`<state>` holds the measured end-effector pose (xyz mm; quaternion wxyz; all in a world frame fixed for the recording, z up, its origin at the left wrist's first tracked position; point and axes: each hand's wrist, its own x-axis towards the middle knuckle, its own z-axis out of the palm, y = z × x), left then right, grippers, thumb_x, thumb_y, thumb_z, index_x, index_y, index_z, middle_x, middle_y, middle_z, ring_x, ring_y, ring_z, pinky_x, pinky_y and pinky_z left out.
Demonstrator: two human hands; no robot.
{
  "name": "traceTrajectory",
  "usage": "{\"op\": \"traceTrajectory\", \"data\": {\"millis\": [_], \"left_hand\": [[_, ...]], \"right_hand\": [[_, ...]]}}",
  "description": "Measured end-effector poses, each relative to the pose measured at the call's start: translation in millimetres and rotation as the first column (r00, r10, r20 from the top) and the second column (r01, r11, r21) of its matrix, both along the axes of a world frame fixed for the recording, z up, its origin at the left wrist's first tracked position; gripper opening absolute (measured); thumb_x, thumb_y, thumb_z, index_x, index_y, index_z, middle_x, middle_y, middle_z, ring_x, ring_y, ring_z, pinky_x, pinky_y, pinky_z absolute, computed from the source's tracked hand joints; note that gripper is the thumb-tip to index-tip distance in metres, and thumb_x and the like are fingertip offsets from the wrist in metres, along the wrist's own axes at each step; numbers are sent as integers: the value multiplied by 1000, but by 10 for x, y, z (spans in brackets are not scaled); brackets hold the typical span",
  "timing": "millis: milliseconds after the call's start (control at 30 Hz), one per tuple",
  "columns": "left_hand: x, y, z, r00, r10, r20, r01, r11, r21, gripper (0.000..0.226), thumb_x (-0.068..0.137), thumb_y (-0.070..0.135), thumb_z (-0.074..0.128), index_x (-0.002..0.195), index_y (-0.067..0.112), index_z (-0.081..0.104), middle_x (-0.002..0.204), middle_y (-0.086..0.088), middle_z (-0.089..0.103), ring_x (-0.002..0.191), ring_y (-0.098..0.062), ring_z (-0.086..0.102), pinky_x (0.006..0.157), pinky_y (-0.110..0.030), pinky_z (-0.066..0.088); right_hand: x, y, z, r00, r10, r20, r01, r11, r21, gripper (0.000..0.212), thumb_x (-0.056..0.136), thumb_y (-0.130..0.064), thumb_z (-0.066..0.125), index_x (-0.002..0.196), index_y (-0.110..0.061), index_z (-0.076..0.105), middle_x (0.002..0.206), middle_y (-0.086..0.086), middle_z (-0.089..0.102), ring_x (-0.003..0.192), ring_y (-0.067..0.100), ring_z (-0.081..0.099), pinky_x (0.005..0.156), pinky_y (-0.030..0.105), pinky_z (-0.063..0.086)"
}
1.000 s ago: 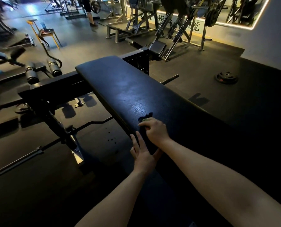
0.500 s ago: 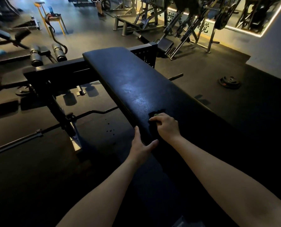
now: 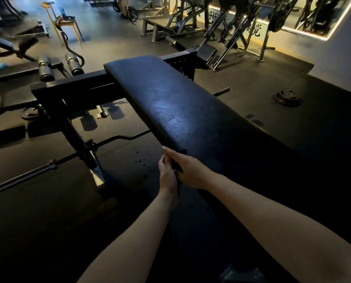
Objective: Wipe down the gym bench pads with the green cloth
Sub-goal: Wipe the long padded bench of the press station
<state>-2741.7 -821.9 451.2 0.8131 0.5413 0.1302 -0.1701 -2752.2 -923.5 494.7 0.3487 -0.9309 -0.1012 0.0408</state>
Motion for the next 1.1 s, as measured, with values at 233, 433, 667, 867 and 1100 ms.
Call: {"op": "traceTrajectory", "data": {"millis": [233,433,667,867,1100], "left_hand": [[591,242,-163,962,259,87,-273,925,264,17,101,23,57,118,20,53,117,-16,65,105,-33,64,100,-48,52],[1036,-97,-180,993,43,112,-83,920,382,55,94,52,48,138,20,42,136,-15,54,124,-29,54,111,-42,41],[785,-157,-145,994,-12,111,-43,880,473,35,107,25,45,132,2,38,112,-9,51,104,-24,53,80,-23,35],[258,-162,-232,986,-117,123,51,895,443,15,103,36,50,115,31,43,114,-11,63,102,-30,62,93,-41,50],[-196,-16,-199,940,-265,215,122,850,513,9,103,25,53,109,29,48,102,-2,67,88,-20,63,78,-28,52]], "right_hand": [[26,-183,-280,825,-267,497,415,884,-214,53,72,-27,56,124,-18,65,119,-1,62,116,22,57,93,41,46],[101,-134,-340,838,-297,457,465,828,-315,40,75,-34,51,110,-22,66,106,-1,59,105,23,56,84,41,43],[110,-116,-312,850,-320,419,475,809,-346,38,76,-35,51,110,-24,64,108,-2,59,109,21,56,84,41,41],[66,-104,-266,853,-342,395,478,815,-327,46,77,-37,42,113,-23,67,110,-4,62,107,20,58,87,41,41],[-100,-96,-155,883,-321,342,424,858,-290,39,78,-23,57,114,-18,70,126,1,64,127,22,55,97,41,47]]}}
